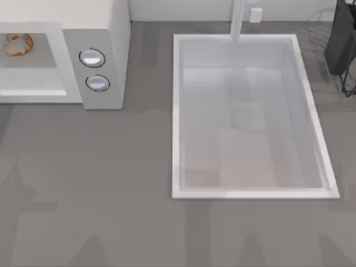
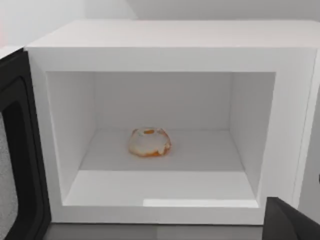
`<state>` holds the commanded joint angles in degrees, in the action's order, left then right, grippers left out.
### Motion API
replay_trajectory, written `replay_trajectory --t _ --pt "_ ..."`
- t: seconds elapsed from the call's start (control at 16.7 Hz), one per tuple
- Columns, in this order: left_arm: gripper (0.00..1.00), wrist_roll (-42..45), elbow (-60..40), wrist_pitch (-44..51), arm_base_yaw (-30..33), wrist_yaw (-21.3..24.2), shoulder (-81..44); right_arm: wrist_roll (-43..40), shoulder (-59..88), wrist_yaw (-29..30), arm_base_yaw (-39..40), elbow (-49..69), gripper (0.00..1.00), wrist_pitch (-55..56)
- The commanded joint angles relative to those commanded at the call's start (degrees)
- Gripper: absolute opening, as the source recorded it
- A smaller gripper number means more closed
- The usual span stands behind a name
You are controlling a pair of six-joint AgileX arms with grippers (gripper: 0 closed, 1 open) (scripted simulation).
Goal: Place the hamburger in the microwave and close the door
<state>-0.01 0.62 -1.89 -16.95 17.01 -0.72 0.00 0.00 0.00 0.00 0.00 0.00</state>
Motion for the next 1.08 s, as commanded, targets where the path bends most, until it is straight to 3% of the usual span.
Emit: replay_trajectory --t 0.42,0.72,0.9,1.08 --pt "0.0 -0.01 -3.18 8.8 8.16 -8.16 5.62 0.0 0.0 0.0 0.0 0.0 1.0 0.0" --pt "0.0 -0.02 -3.25 9.27 8.5 -8.52 5.77 0.0 0.0 0.0 0.0 0.0 1.0 0.0" --pt "0.0 3.17 -6.8 10.94 4.94 -6.89 2.12 0.0 0.0 0.0 0.0 0.0 1.0 0.0" --pt "0.0 10.09 -14.96 14.78 -2.91 -3.45 -7.05 0.0 0.0 0.0 0.0 0.0 1.0 0.0"
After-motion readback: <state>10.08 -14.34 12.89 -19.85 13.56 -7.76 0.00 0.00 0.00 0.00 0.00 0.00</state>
